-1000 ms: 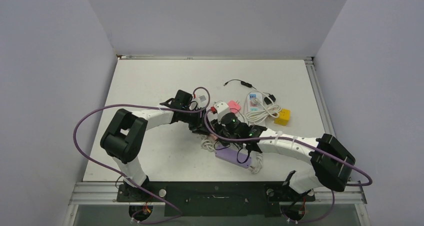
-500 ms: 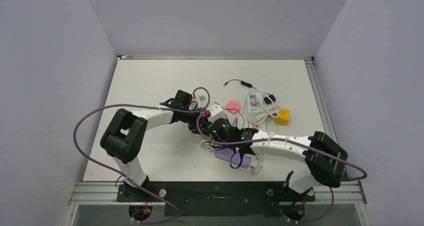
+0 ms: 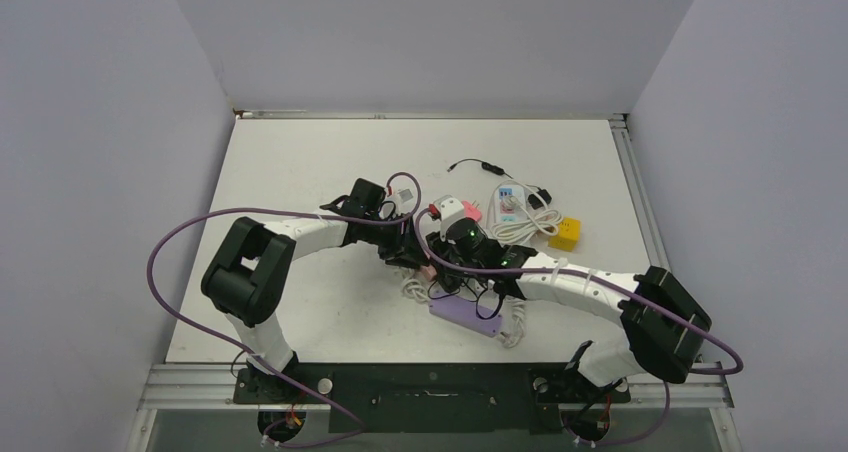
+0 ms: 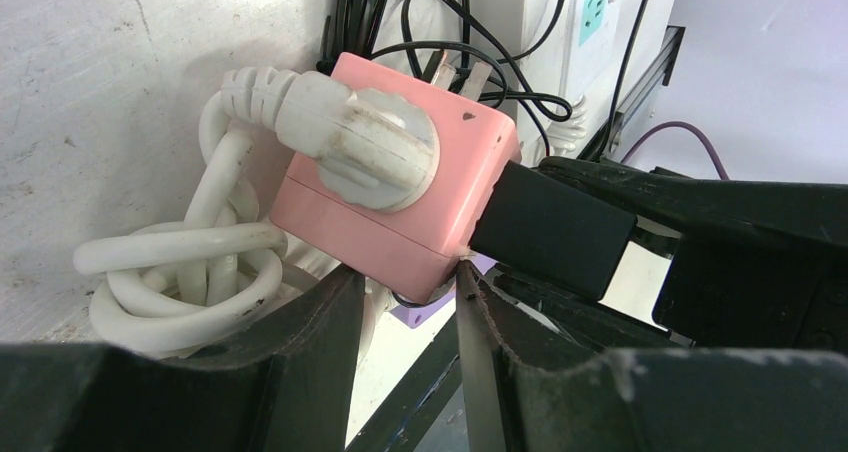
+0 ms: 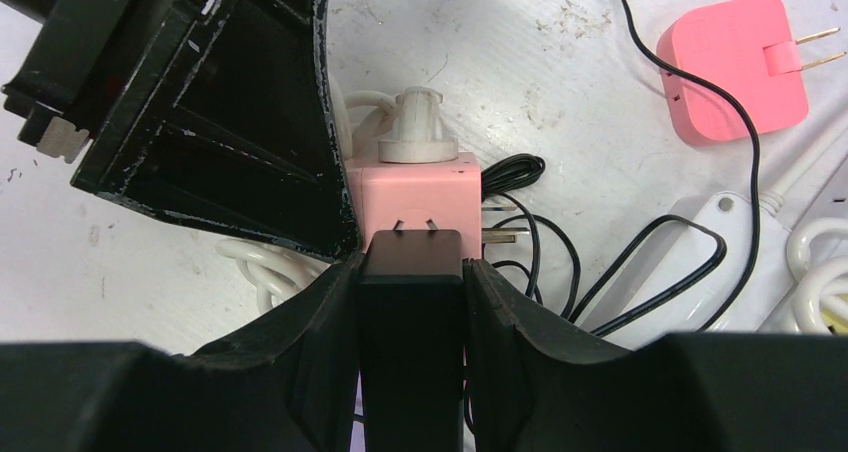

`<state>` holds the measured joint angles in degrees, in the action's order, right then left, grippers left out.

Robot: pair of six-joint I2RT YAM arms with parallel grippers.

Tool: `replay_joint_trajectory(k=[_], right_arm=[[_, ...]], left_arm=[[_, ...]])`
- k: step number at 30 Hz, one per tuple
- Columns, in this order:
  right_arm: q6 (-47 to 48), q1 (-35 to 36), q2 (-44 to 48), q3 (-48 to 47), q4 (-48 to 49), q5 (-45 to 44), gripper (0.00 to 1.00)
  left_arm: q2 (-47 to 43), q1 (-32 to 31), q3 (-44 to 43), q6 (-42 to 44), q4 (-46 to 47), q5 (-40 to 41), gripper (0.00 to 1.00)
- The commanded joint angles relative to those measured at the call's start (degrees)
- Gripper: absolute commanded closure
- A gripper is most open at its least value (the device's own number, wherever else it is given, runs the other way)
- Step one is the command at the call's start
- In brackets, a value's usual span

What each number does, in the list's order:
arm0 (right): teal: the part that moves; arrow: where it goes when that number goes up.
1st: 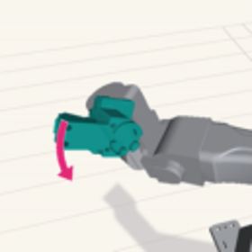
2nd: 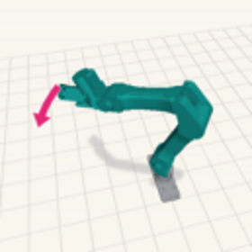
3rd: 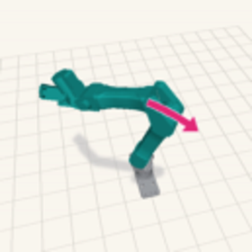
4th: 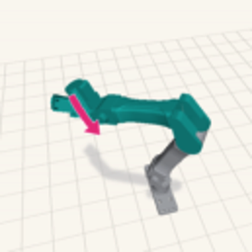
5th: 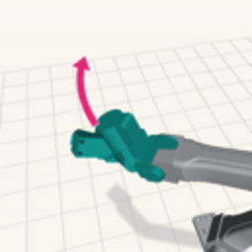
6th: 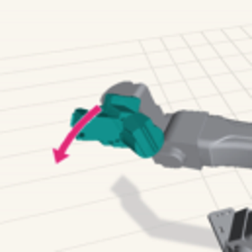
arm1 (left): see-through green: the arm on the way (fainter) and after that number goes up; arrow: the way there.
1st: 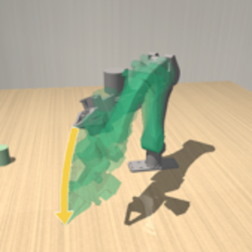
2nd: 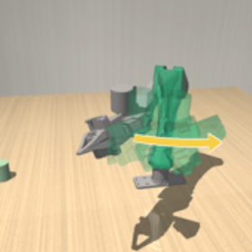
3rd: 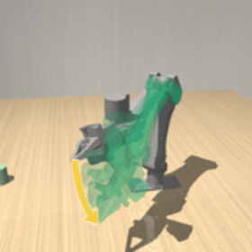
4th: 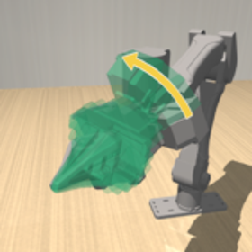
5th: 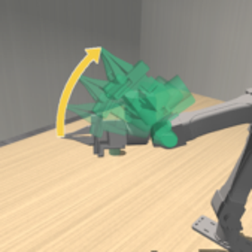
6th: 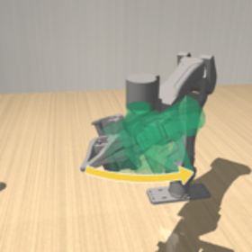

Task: Pull the plug off the socket
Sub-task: Remove the plug from the socket.

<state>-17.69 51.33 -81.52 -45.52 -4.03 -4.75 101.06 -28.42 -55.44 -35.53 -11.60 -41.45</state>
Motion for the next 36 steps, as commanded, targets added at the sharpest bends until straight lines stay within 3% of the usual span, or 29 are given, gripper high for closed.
replay_joint_trajectory(k=[1,26,31,36], right_arm=[[-2.4,-0.9,0.6,1.0,3.3,5.8,0.95],[-5.9,-6.8,-1.1,2.5,7.6,19.6,0.95],[-4.8,-4.8,0.5,2.7,6.6,14.5,0.95],[-4.1,-0.8,1.9,2.4,4.3,3.5,0.95]], left_arm=[[3.0,0.3,0.6,3.0,-2.6,9.7,0.66],[3.4,0.2,0.4,3.2,-3.3,9.9,0.67],[3.5,0.2,0.3,3.2,-3.3,9.8,0.67],[2.6,0.6,0.6,2.7,-1.9,9.0,0.64]])
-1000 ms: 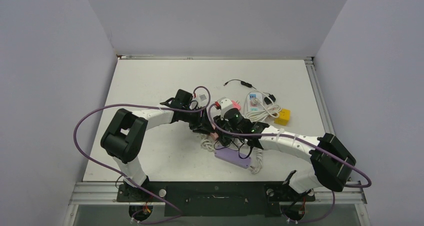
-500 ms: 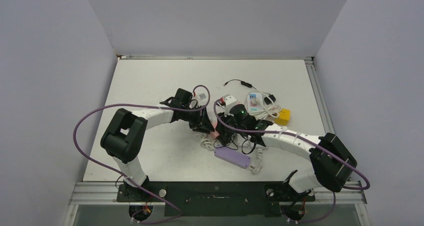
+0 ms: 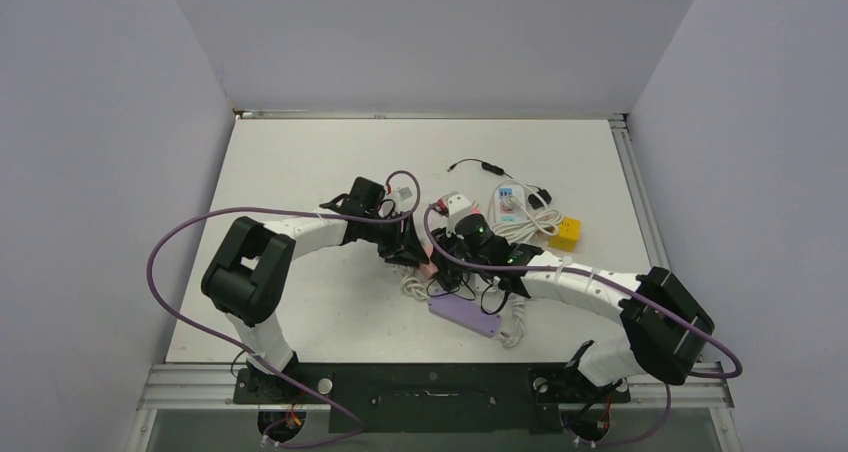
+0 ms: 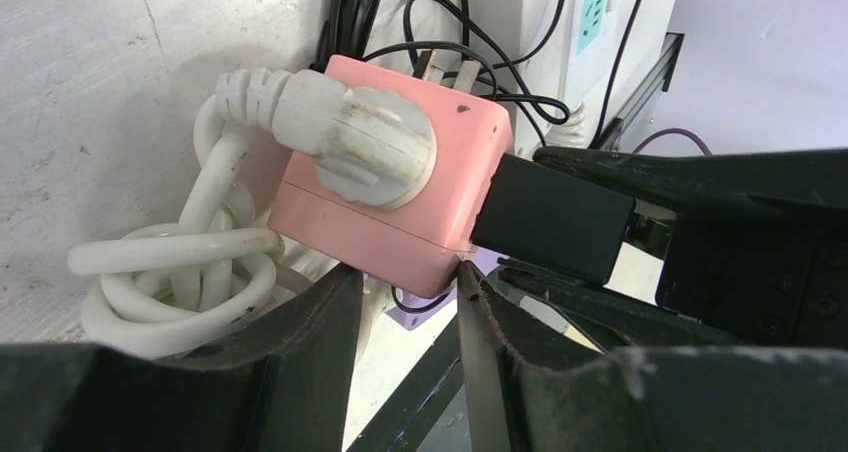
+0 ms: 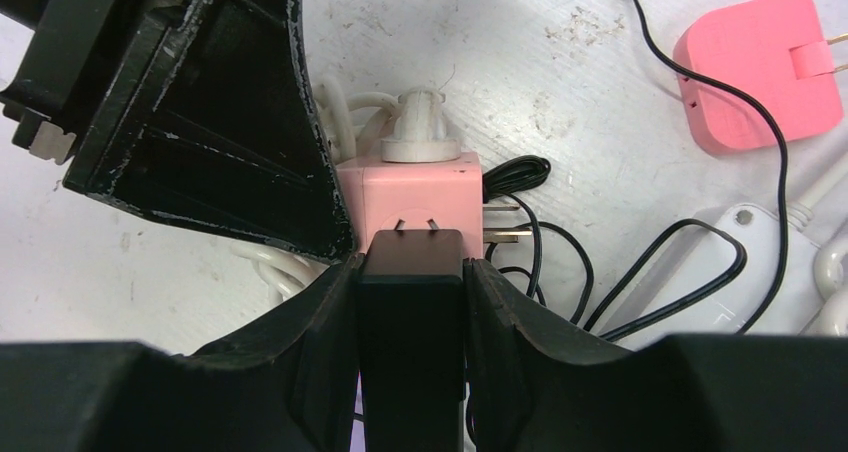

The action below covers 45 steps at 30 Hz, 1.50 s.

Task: Pull the plug off the socket
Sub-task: Remove the plug from the socket.

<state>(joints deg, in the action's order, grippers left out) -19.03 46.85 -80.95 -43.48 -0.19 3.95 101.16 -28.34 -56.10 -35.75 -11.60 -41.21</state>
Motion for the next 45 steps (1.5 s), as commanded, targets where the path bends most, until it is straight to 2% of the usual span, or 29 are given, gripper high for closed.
replay_joint_trajectory(k=[1,8,11,21,24,29,33,37,42,45], right_arm=[[-2.6,4.6,1.4,0.2,0.4,-7.2,0.95],[-1.8,8.1,-0.2,-0.7,-1.5,-10.3,0.95],[-1.7,9.2,-0.7,-1.1,-1.6,-12.1,0.95],[-3.0,10.5,-1.4,-2.5,-3.4,-17.0,0.95],[-3.8,8.5,-0.7,-1.8,-2.1,-12.2,0.95],[-6.8,1.0,0.8,1.4,3.6,3.9,0.95],[-7.0,-0.2,0.3,1.5,4.0,6.5,0.95],[-5.7,1.6,-0.1,0.5,2.2,2.6,0.95],[-3.9,7.0,-0.8,-1.9,-2.4,-9.4,0.95],[-4.6,9.1,-0.6,-2.5,-4.4,-17.0,0.95]], left_arm=[[2.0,0.7,1.2,2.9,-1.7,8.8,0.62],[-0.6,2.5,2.0,2.5,0.1,8.5,0.51],[-1.1,2.6,2.1,2.5,0.5,8.4,0.49],[0.8,1.0,2.4,2.1,1.0,7.2,0.62],[1.5,0.4,1.9,2.7,-0.6,8.2,0.66],[2.6,0.2,1.4,3.3,-1.9,9.6,0.70],[3.4,-0.1,1.1,3.5,-2.6,10.0,0.70],[3.8,-0.1,1.0,3.6,-2.8,10.2,0.70],[3.9,-0.1,1.0,3.4,-2.3,9.8,0.70],[2.8,0.4,0.4,3.3,-1.9,8.6,0.64]])
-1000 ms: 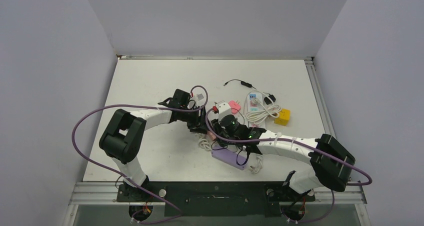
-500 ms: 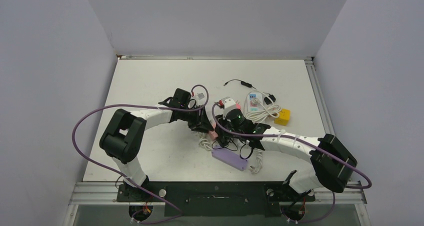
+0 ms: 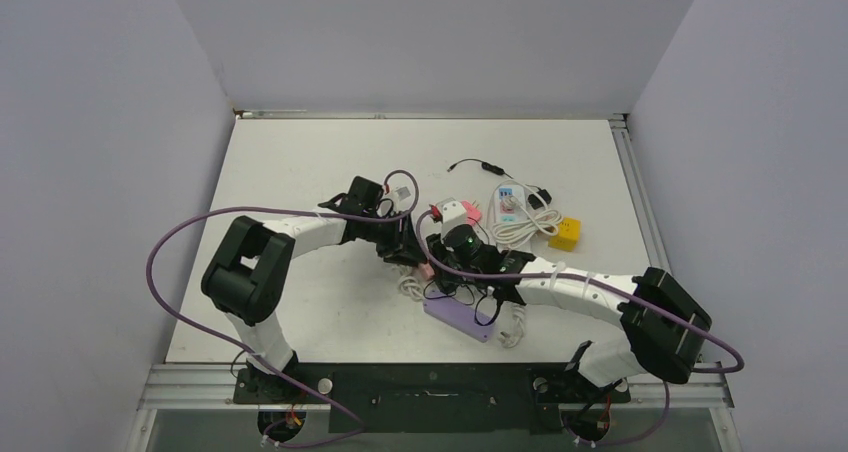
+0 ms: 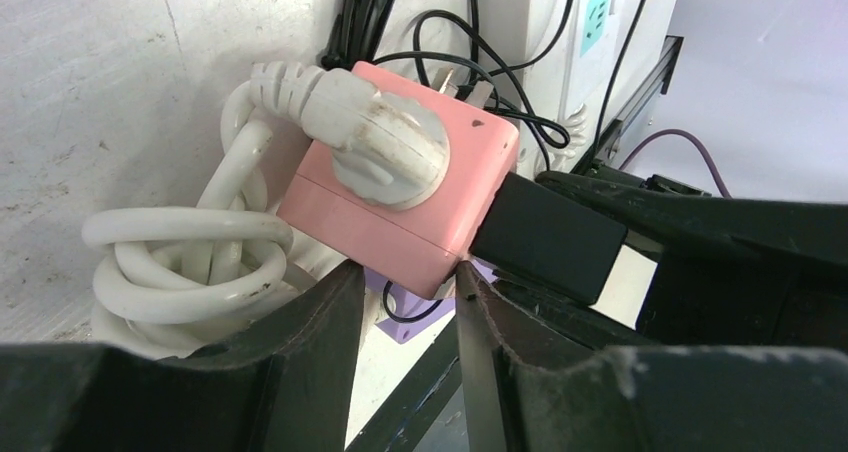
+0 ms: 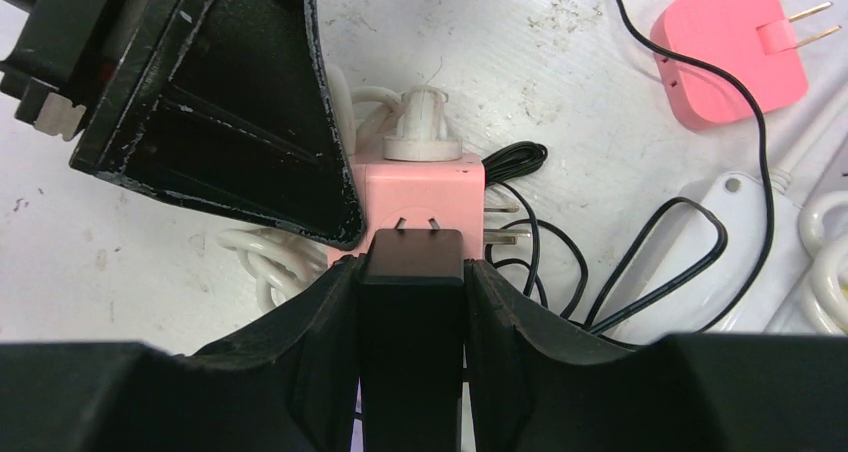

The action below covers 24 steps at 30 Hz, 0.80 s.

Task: Pull the plug off the socket
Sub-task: Remove the plug from the socket.

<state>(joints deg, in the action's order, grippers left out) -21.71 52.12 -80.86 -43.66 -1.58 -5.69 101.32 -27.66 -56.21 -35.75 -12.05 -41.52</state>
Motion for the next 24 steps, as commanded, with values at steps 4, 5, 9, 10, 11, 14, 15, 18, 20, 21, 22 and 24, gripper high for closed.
replay_joint_trajectory(k=[4,5,9,10,11,14,15,18,20,21,22,24], right_arm=[[-3.5,-0.9,3.2,0.5,0.8,-2.3,0.95],[-3.8,-3.1,4.2,1.2,3.6,1.5,0.95],[-3.6,-8.3,4.9,0.4,6.6,11.7,0.95],[-3.6,-9.1,4.7,-0.1,6.8,13.1,0.95],[-3.8,-9.8,4.6,-0.5,7.6,14.7,0.95],[-6.0,-12.9,4.5,-0.9,10.7,20.4,0.95],[-7.0,-13.7,4.4,-0.8,11.9,22.0,0.95],[-9.5,-15.7,4.1,-0.7,15.0,25.5,0.95],[-10.8,-16.5,4.2,-0.6,16.5,26.5,0.95],[-11.5,-16.8,4.4,-0.5,17.1,26.8,0.95],[-11.8,-17.1,4.4,-0.5,17.5,27.0,0.95],[-11.9,-17.3,4.5,-0.6,17.8,27.4,0.95]], left_arm=[[-3.8,2.6,0.9,4.2,0.5,9.5,0.44],[-6.0,3.7,1.3,4.5,1.1,9.7,0.39],[-12.2,5.3,3.0,5.1,3.9,9.5,0.28],[-13.1,5.3,3.5,5.0,4.6,8.9,0.26],[-13.6,5.3,3.8,4.7,5.8,8.1,0.25],[-13.1,5.3,4.7,2.5,8.9,4.7,0.24],[-12.6,5.3,5.0,1.7,10.0,3.5,0.24],[-11.2,5.2,5.8,-1.0,14.1,0.1,0.23],[-10.3,5.0,6.0,-2.0,14.7,-0.9,0.23],[-9.7,4.8,5.8,-2.2,14.5,-1.1,0.23],[-9.1,4.7,5.7,-2.4,14.1,-1.2,0.22],[-8.1,4.6,5.9,-3.5,14.8,-2.2,0.21]])
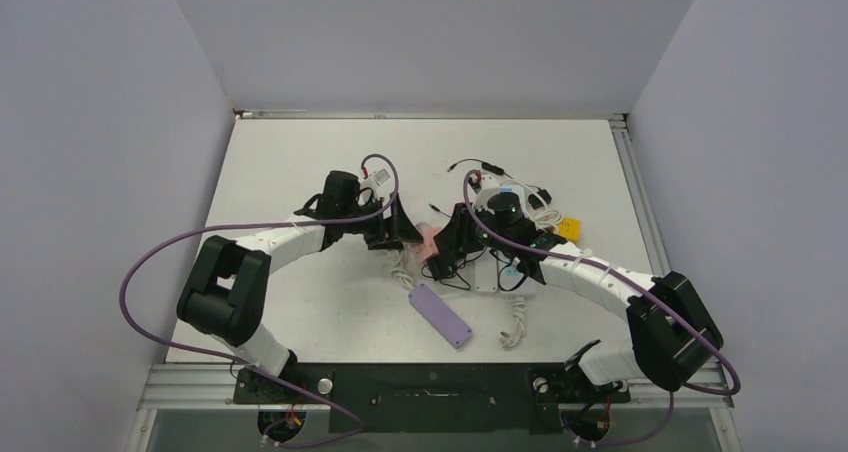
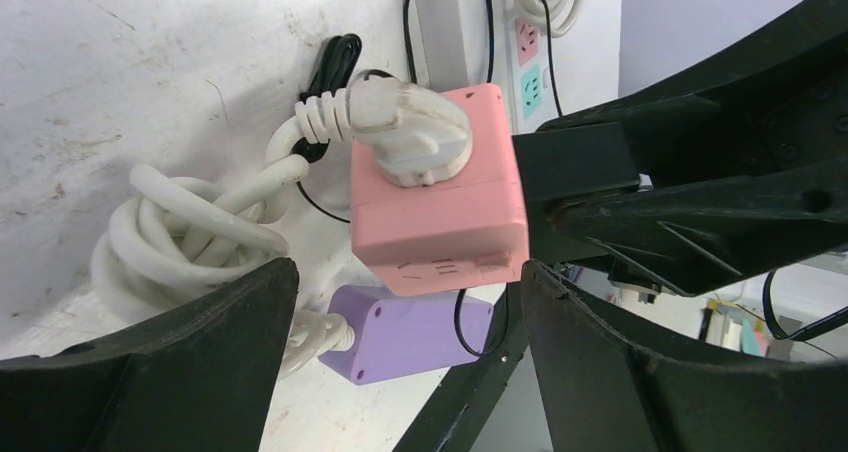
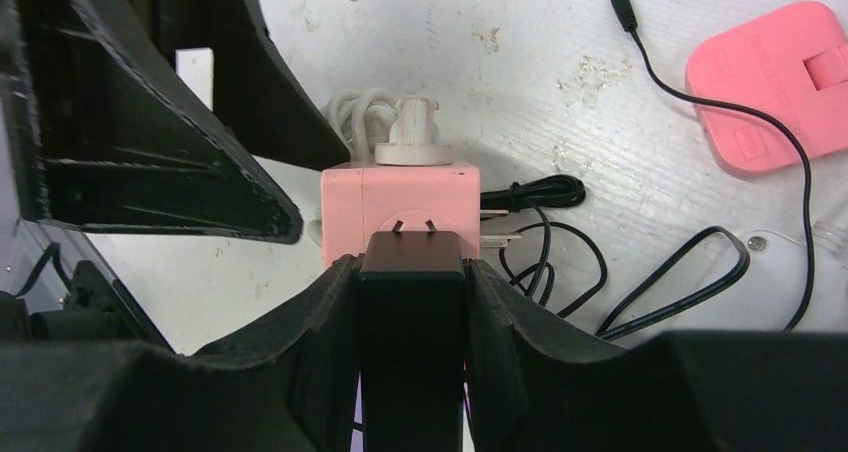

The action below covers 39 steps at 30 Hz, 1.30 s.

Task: Pull the plug off the socket
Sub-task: Remove the plug from the socket.

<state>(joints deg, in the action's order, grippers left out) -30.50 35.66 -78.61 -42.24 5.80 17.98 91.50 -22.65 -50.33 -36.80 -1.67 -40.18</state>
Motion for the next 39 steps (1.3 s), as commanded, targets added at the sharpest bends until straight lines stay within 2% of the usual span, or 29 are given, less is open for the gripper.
replay_joint_trajectory(k=[1,6,11,16,22,26,35,39], right_arm=[[-3.1,-0.9,2.1,-2.1,10.4,3.9,0.95],[-3.7,-0.9,2.4,-1.7,11.0,4.8,0.95],[-4.4,-0.9,2.3,-1.0,11.9,4.7,0.95],[-4.2,-0.3,1.7,-0.4,12.4,4.3,0.95],[-2.5,2.1,1.7,-1.1,10.6,1.5,0.95],[-0.7,4.7,2.1,-1.9,9.2,-1.9,0.95],[1.3,8.3,2.1,-3.0,6.8,-7.9,0.95],[1.4,8.7,2.4,-3.0,7.2,-7.7,0.95]], left_arm=[[2.1,-0.4,0.4,-3.5,5.3,-3.8,0.21],[3.2,-0.4,1.5,-6.2,7.5,-3.9,0.18],[2.9,-0.3,5.4,-13.1,20.2,-7.2,0.17],[2.8,-0.3,6.4,-14.6,23.4,-7.9,0.14],[4.8,-0.1,9.3,-21.9,35.2,-9.8,0.11],[5.2,0.0,8.6,-19.7,30.0,-8.3,0.12],[4.7,0.0,7.1,-15.8,22.4,-5.6,0.35],[5.1,0.0,7.0,-15.7,21.7,-5.3,0.37]])
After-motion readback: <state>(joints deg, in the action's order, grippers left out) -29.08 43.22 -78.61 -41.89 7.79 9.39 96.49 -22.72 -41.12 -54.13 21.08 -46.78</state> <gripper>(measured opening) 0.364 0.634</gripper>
